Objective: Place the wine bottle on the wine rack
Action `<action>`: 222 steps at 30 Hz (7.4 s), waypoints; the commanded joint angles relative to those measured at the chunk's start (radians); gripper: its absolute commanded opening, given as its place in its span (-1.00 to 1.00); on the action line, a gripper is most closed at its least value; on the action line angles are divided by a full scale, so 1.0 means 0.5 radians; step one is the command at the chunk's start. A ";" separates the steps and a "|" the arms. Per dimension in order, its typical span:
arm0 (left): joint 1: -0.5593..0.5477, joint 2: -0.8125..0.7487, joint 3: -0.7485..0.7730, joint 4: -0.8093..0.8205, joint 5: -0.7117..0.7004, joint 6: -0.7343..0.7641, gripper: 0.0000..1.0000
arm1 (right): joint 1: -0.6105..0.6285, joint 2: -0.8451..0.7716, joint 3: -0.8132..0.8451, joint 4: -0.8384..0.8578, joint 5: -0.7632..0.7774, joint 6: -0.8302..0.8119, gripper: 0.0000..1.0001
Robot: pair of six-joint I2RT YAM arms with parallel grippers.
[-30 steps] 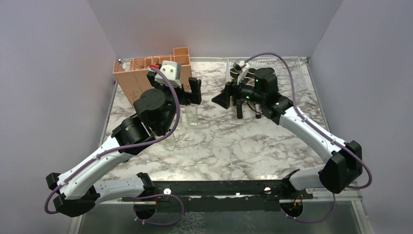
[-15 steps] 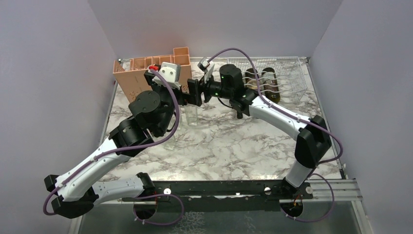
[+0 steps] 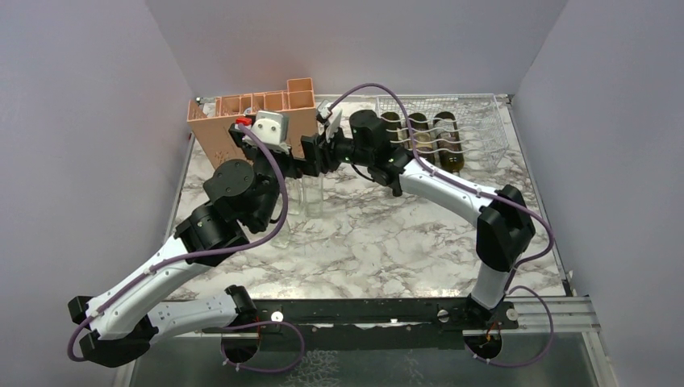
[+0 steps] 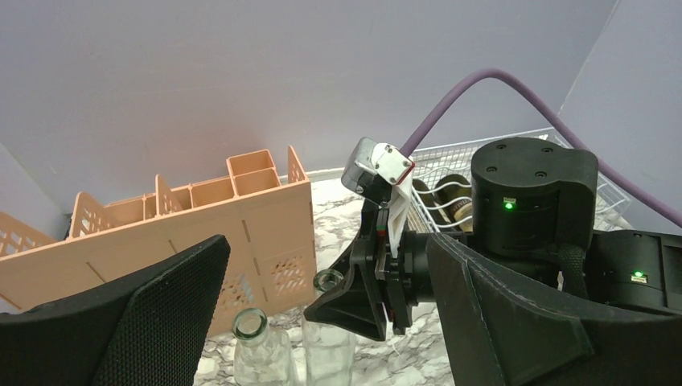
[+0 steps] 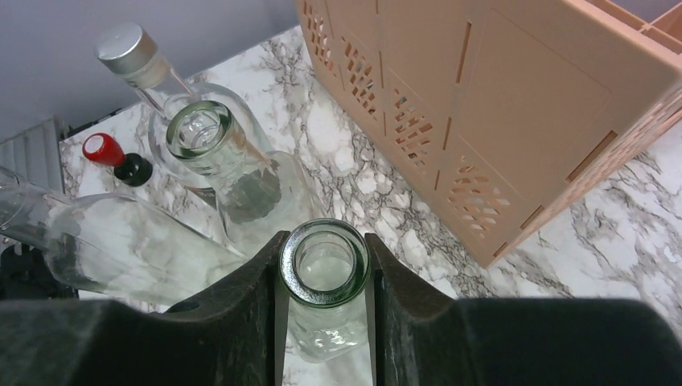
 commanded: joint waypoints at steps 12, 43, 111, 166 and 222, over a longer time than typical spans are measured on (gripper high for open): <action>0.000 0.018 -0.376 0.324 0.262 0.099 0.97 | 0.023 -0.700 -0.492 0.268 0.673 0.031 -0.91; 0.003 0.797 -1.045 1.526 1.136 0.046 0.96 | 0.023 -1.375 -0.385 -0.664 1.203 0.551 -0.96; 0.026 0.973 -0.756 1.559 1.812 3.087 -1.00 | 0.021 -1.484 -0.601 -1.656 0.951 0.394 0.41; 0.034 0.225 -0.797 1.014 1.061 0.024 0.98 | -1.051 -1.426 -0.649 -1.461 1.467 0.485 -0.98; 0.031 -0.091 -0.842 0.724 1.173 -0.227 0.98 | -1.721 -0.808 -0.910 -0.852 0.917 0.394 -0.98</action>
